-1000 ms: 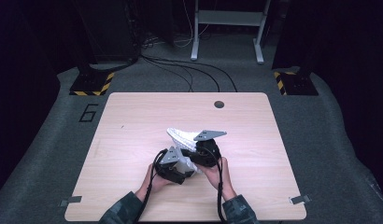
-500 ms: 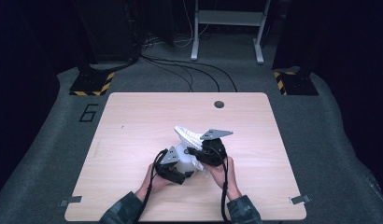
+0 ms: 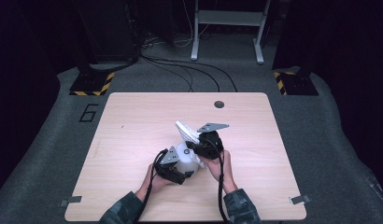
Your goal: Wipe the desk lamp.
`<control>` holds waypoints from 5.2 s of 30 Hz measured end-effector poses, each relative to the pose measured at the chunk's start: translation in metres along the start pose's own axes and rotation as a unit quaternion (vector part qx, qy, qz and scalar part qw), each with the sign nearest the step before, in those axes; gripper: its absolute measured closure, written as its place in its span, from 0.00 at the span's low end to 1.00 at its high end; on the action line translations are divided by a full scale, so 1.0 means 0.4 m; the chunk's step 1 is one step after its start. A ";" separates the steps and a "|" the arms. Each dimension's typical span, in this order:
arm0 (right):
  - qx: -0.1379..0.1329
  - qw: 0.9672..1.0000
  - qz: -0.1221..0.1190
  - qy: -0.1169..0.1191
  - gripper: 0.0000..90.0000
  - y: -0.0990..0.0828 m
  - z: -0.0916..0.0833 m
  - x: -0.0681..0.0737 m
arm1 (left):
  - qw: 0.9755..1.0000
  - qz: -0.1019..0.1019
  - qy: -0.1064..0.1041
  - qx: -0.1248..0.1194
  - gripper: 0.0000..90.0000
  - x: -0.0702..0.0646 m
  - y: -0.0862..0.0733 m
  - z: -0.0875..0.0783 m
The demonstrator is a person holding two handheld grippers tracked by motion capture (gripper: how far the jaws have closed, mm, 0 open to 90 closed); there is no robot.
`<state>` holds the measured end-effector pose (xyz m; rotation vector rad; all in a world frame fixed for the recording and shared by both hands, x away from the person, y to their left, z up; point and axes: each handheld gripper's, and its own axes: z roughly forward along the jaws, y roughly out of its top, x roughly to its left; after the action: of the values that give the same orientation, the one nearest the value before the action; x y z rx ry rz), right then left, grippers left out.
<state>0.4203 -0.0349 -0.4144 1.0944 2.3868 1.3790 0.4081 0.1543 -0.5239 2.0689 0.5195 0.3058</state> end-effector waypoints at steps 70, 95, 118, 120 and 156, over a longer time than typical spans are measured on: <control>0.008 1.000 -0.003 -0.022 0.95 -0.008 -0.022 0.010 | 1.000 0.001 0.001 0.006 0.09 0.003 0.000 -0.001; 0.001 1.000 0.009 0.006 0.95 -0.029 -0.033 0.020 | 1.000 -0.003 0.002 0.001 0.09 0.002 0.000 0.001; 0.010 1.000 -0.004 0.012 0.95 -0.002 0.009 0.035 | 1.000 0.000 0.002 0.002 0.09 0.002 0.000 0.000; 0.007 1.000 -0.001 0.012 0.95 -0.013 -0.002 0.032 | 1.000 0.002 0.004 0.000 0.09 0.003 0.000 0.001; 0.006 1.000 -0.005 0.016 0.95 0.007 0.026 0.043 | 1.000 0.004 0.006 0.000 0.09 0.004 0.001 0.000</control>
<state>0.4146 -0.0153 -0.4145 1.0695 2.4224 1.3925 0.4097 0.1549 -0.5237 2.0716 0.5179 0.3221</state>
